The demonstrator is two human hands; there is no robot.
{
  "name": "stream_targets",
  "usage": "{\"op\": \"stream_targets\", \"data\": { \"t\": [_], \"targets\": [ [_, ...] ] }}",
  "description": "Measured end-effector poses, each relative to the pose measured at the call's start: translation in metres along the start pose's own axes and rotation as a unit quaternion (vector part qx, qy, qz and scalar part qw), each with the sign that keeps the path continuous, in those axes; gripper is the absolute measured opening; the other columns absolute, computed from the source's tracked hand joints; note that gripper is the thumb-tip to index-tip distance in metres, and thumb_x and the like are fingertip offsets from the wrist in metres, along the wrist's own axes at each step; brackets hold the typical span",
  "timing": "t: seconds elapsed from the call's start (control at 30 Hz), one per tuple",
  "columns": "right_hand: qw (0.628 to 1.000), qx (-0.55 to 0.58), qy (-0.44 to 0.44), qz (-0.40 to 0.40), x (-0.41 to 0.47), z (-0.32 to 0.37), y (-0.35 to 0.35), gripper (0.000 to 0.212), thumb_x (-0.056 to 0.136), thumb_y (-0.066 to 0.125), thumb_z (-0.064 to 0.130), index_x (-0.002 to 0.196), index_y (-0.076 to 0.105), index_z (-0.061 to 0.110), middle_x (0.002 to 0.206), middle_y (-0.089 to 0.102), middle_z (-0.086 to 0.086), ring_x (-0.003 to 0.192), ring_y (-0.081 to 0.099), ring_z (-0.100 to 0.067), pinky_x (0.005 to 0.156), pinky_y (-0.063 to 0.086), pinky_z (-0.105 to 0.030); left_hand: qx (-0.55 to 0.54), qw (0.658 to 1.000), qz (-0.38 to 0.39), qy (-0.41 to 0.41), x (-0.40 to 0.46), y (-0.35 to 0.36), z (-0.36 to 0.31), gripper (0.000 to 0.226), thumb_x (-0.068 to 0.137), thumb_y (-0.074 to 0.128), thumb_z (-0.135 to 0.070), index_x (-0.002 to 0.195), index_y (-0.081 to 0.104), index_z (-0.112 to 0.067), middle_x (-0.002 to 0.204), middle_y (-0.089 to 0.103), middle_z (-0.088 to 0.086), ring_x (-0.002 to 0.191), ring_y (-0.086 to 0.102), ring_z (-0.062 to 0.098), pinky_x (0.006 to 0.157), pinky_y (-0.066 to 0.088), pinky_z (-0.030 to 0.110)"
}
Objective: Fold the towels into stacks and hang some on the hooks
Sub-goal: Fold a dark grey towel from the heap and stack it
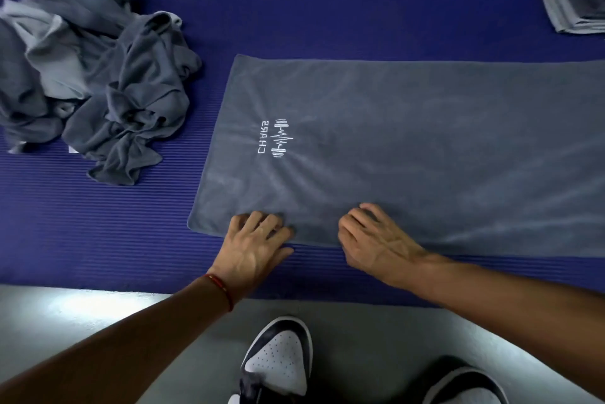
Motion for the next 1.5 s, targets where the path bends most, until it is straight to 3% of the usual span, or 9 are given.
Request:
{"op": "stream_targets", "data": {
  "t": [0.13,0.37,0.5,0.77,0.87,0.97,1.13,1.27,1.5],
  "targets": [
    [0.993,0.070,0.081,-0.045,-0.001,-0.013,-0.011,0.012,0.088,0.054,0.007,0.085,0.065,0.006,0.095,0.061,-0.009,0.087,0.061,-0.029,0.089,0.051,-0.045,-0.011,0.999,0.020,-0.043,0.008,-0.003,-0.001,0.039,0.090,0.052,-0.059,0.111,0.059,-0.027,0.109,0.058,0.001,0.098,0.053,0.026,0.081,0.046,0.047],
    [0.990,0.118,0.060,-0.040,-0.014,-0.010,-0.018,0.011,0.090,0.056,0.008,0.096,0.063,0.015,0.104,0.059,-0.001,0.093,0.061,-0.021,0.099,0.046,-0.042,0.085,0.994,0.037,-0.064,0.003,-0.002,0.038,0.029,0.085,0.040,-0.022,0.102,0.063,-0.018,0.096,0.058,0.008,0.086,0.058,0.033,0.072,0.044,0.045],
    [0.992,0.104,0.069,0.034,-0.055,-0.032,-0.017,0.050,0.077,0.072,0.014,0.127,0.062,0.016,0.132,0.056,-0.005,0.119,0.055,-0.025,0.107,0.044,-0.051,0.096,0.990,0.076,-0.069,-0.024,-0.002,0.059,0.036,0.082,0.039,-0.025,0.107,0.064,-0.017,0.097,0.060,0.009,0.087,0.062,0.034,0.071,0.049,0.049],
    [0.959,0.031,0.249,0.134,-0.207,-0.138,-0.064,0.045,0.085,0.057,0.025,0.128,0.063,0.016,0.134,0.055,-0.009,0.118,0.056,-0.029,0.098,0.047,-0.047,0.150,0.975,0.075,0.149,0.053,-0.052,-0.025,0.066,0.055,0.074,-0.019,0.119,0.063,-0.010,0.129,0.057,0.022,0.112,0.057,0.045,0.090,0.043,0.061],
    [0.896,0.023,0.425,0.122,-0.278,-0.188,-0.071,0.039,0.081,0.069,0.017,0.119,0.065,0.015,0.118,0.060,-0.009,0.102,0.064,-0.036,0.082,0.052,-0.048,0.138,0.950,0.109,0.257,0.110,-0.052,-0.084,0.073,0.058,0.080,-0.029,0.128,0.060,-0.017,0.142,0.053,0.018,0.123,0.055,0.044,0.094,0.044,0.068],
    [0.892,0.000,0.434,0.131,-0.310,-0.206,-0.060,0.040,0.074,0.079,0.010,0.112,0.067,0.014,0.109,0.065,-0.010,0.091,0.068,-0.038,0.074,0.054,-0.048,0.112,0.938,0.130,0.301,0.158,-0.042,-0.142,0.076,0.061,0.084,-0.033,0.133,0.061,-0.023,0.148,0.052,0.013,0.128,0.055,0.043,0.088,0.049,0.071],
    [0.932,-0.061,0.336,0.120,-0.291,-0.218,-0.048,0.029,0.080,0.069,0.015,0.108,0.071,0.011,0.104,0.069,-0.010,0.091,0.067,-0.036,0.083,0.056,-0.048,0.063,0.947,0.182,0.257,0.216,0.000,-0.225,0.062,0.104,0.036,-0.043,0.160,0.008,-0.040,0.169,-0.013,-0.004,0.155,-0.010,0.033,0.117,0.014,0.070],
    [0.949,-0.098,0.278,0.111,-0.293,-0.212,-0.041,0.026,0.084,0.070,0.014,0.109,0.074,0.008,0.112,0.070,-0.013,0.115,0.062,-0.038,0.107,0.042,-0.060,-0.011,0.959,0.229,0.167,0.248,0.042,-0.245,0.059,0.105,0.028,-0.048,0.158,0.002,-0.047,0.167,-0.019,-0.010,0.154,-0.018,0.031,0.114,0.008,0.075],
    [0.935,-0.053,0.350,0.016,-0.318,-0.211,-0.047,0.015,0.096,0.060,0.021,0.095,0.073,0.013,0.108,0.069,-0.002,0.108,0.062,-0.029,0.105,0.042,-0.049,0.029,0.975,0.172,0.138,0.238,0.068,-0.249,0.065,0.102,0.014,-0.058,0.153,-0.024,-0.045,0.163,-0.034,-0.005,0.148,-0.032,0.037,0.108,0.001,0.082]
  ]
}}
Point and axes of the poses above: each hand's wrist, its own x-axis towards the middle knuckle, its own y-axis out of the palm, z = x × y, the point moved 9 cm from there along x, towards the middle knuckle
